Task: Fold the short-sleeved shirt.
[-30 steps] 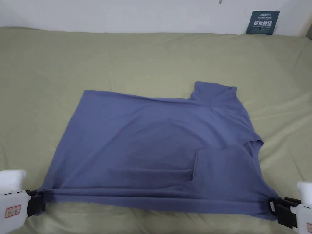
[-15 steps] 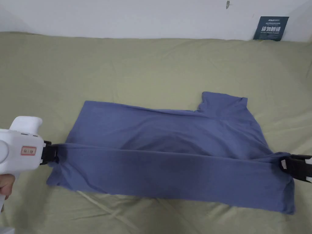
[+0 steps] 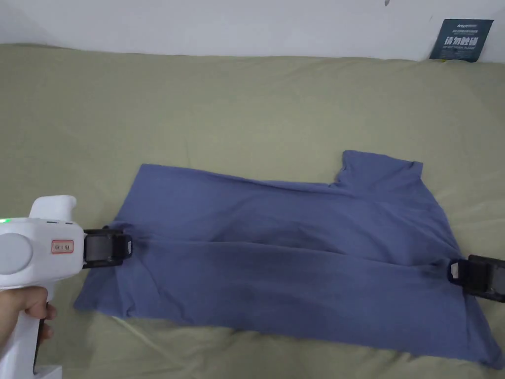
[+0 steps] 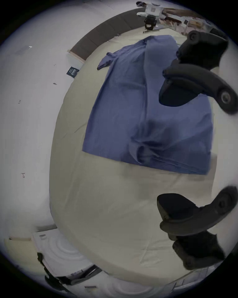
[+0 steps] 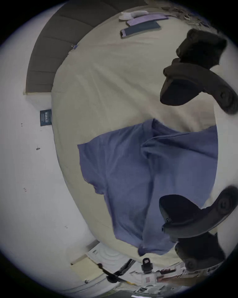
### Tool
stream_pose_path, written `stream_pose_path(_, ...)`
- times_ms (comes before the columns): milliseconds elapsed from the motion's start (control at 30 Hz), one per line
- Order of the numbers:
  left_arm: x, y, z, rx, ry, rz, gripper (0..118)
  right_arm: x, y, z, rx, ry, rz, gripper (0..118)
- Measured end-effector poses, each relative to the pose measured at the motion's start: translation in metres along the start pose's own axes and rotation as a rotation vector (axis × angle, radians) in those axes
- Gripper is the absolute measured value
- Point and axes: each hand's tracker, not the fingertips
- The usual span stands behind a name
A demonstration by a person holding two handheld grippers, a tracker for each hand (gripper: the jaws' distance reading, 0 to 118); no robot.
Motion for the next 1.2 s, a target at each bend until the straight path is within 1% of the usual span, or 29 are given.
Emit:
stream_pose_path(33, 0.002, -0.015, 0.009, 0.029, 0.033, -0.029, 105, -0.002, -0.011, 0.009, 0.035, -0.016, 0.026, 109)
stream_pose_path(67, 0.003, -0.03, 0.015, 0.061, 0.058, -0.06, 81, -0.004, -0.019, 0.016, 0.068, -0.03, 0.045, 83)
stream_pose_path(100, 0.004, -0.038, 0.023, 0.074, 0.093, -0.077, 45, -0.004, -0.025, 0.019, 0.059, -0.046, 0.069, 42)
stream_pose_path(133, 0.003, -0.045, 0.026, 0.072, 0.111, -0.077, 3, -0.004, -0.033, 0.02, 0.048, -0.066, 0.073, 4)
stream_pose_path(167, 0.0, -0.048, 0.029, 0.069, 0.089, -0.057, 0, -0.005, -0.042, 0.022, 0.064, -0.067, 0.06, 3)
stream_pose_path(233, -0.006, -0.058, 0.027, -0.019, 0.014, -0.029, 0, -0.002, -0.05, 0.024, 0.024, -0.037, 0.046, 3)
stream_pose_path(300, -0.007, -0.067, 0.028, -0.01, 0.012, -0.029, 0, -0.003, -0.06, 0.024, 0.023, -0.045, 0.046, 3)
stream_pose_path(333, 0.0, -0.066, 0.023, -0.024, 0.015, -0.03, 7, -0.004, -0.063, 0.024, 0.017, -0.048, 0.05, 3)
stream_pose_path(367, 0.001, -0.067, 0.021, -0.044, 0.018, -0.017, 58, -0.003, -0.062, 0.024, 0.013, -0.048, 0.056, 3)
stream_pose_path(400, 0.001, -0.067, 0.016, -0.061, 0.022, 0.006, 107, -0.003, -0.065, 0.023, 0.007, -0.046, 0.061, 3)
stream_pose_path(433, -0.003, -0.066, 0.001, -0.103, 0.005, 0.027, 117, -0.003, -0.067, 0.022, 0.0, -0.043, 0.067, 3)
stream_pose_path(467, -0.01, -0.063, -0.003, -0.044, 0.007, 0.047, 112, -0.004, -0.068, 0.02, -0.003, -0.047, 0.068, 3)
stream_pose_path(500, -0.01, -0.056, -0.009, -0.09, 0.038, 0.037, 112, -0.003, -0.067, 0.02, -0.004, -0.045, 0.07, 3)
stream_pose_path(567, -0.015, -0.048, -0.026, -0.11, 0.097, 0.03, 112, -0.002, -0.068, 0.016, -0.011, -0.039, 0.069, 3)
stream_pose_path(600, -0.006, -0.058, -0.035, -0.131, 0.124, 0.018, 112, -0.002, -0.068, 0.014, -0.013, -0.041, 0.068, 3)
stream_pose_path(633, -0.006, -0.058, -0.042, -0.145, 0.135, 0.018, 108, 0.0, -0.066, 0.012, -0.022, -0.041, 0.07, 3)
stream_pose_path(667, -0.007, -0.057, -0.047, -0.166, 0.115, 0.031, 93, 0.0, -0.066, 0.01, -0.029, -0.041, 0.071, 3)
stream_pose_path(700, -0.007, -0.058, -0.047, -0.193, 0.069, 0.048, 90, 0.001, -0.066, 0.008, -0.035, -0.046, 0.075, 3)
stream_pose_path(733, 0.007, -0.062, -0.026, -0.17, 0.089, 0.036, 75, 0.002, -0.067, 0.007, -0.036, -0.056, 0.08, 3)
stream_pose_path(767, 0.009, -0.06, -0.018, -0.142, 0.111, -0.023, 24, 0.002, -0.066, 0.009, -0.034, -0.061, 0.08, 8)
stream_pose_path(800, 0.011, -0.057, -0.01, -0.121, 0.08, -0.048, 5, 0.004, -0.066, 0.009, -0.027, -0.063, 0.076, 17)
stream_pose_path(833, 0.013, -0.056, -0.002, -0.091, 0.112, -0.049, 5, 0.005, -0.064, 0.01, -0.023, -0.064, 0.07, 25)
stream_pose_path(867, 0.008, -0.058, -0.005, -0.067, 0.106, -0.058, 5, 0.01, -0.063, 0.01, -0.025, -0.055, 0.06, 25)
stream_pose_path(933, 0.004, -0.056, -0.005, -0.107, 0.083, -0.049, 5, 0.015, -0.06, 0.004, -0.067, -0.035, 0.035, 93)
stream_pose_path(967, 0.001, -0.054, -0.005, -0.106, 0.084, -0.043, 5, 0.015, -0.06, 0.002, -0.07, -0.019, 0.028, 116)
stream_pose_path(1067, -0.004, -0.053, -0.012, -0.11, 0.068, -0.01, 5, 0.014, -0.061, -0.008, -0.08, -0.016, 0.026, 117)
stream_pose_path(1133, 0.001, -0.056, -0.011, -0.102, 0.079, -0.021, 5, 0.017, -0.061, -0.021, -0.164, -0.025, 0.016, 113)
stream_pose_path(1167, 0.002, -0.056, -0.012, -0.106, 0.081, -0.025, 5, 0.02, -0.064, -0.024, -0.167, -0.019, 0.023, 84)
stream_pose_path(1200, 0.002, -0.055, -0.012, -0.108, 0.087, -0.032, 5, 0.02, -0.066, -0.024, -0.142, -0.029, 0.043, 48)
